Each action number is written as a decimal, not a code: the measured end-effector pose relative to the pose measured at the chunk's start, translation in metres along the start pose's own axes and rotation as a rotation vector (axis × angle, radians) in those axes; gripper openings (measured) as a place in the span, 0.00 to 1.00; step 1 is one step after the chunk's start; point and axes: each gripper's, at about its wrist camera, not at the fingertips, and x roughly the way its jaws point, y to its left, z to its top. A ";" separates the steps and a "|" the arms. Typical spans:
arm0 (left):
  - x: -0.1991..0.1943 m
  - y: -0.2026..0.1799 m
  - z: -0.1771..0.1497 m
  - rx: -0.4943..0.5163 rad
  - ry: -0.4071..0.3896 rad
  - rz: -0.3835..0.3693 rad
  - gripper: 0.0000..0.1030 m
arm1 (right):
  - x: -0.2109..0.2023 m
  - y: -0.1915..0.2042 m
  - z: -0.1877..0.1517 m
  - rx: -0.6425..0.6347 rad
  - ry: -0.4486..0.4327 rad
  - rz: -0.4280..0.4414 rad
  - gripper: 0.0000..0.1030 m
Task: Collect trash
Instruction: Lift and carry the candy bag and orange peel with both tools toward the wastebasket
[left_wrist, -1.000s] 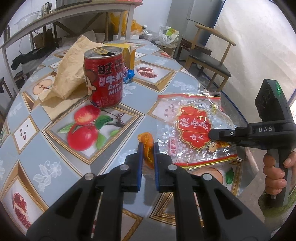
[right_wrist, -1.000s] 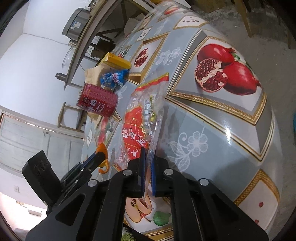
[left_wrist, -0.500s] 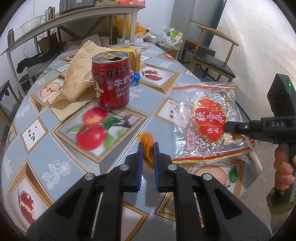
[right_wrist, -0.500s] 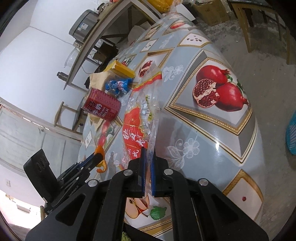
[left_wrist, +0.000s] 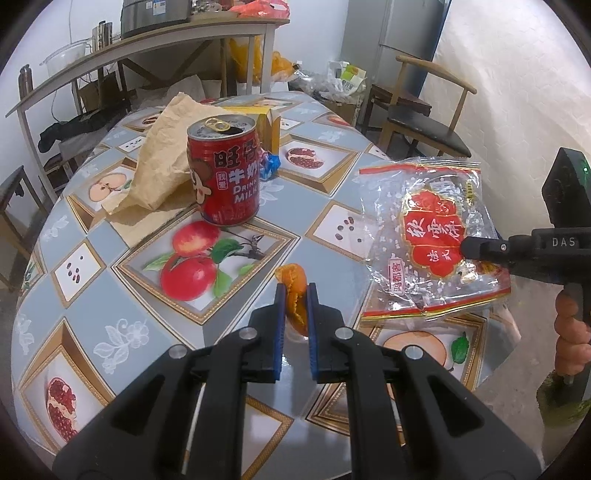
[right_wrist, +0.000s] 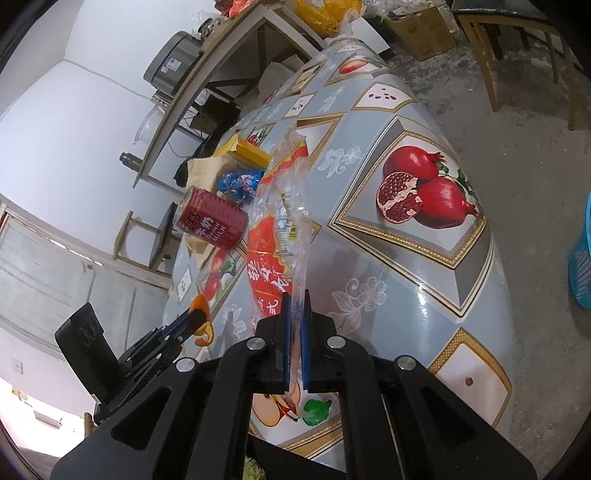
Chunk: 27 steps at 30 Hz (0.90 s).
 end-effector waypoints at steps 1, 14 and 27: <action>-0.001 -0.001 0.001 0.001 -0.002 0.000 0.09 | -0.002 0.000 0.000 0.000 -0.003 0.002 0.04; -0.007 -0.042 0.018 0.036 -0.012 -0.099 0.09 | -0.060 -0.024 -0.010 0.046 -0.117 0.012 0.04; 0.016 -0.136 0.058 0.138 0.043 -0.326 0.09 | -0.161 -0.095 -0.030 0.180 -0.322 -0.064 0.04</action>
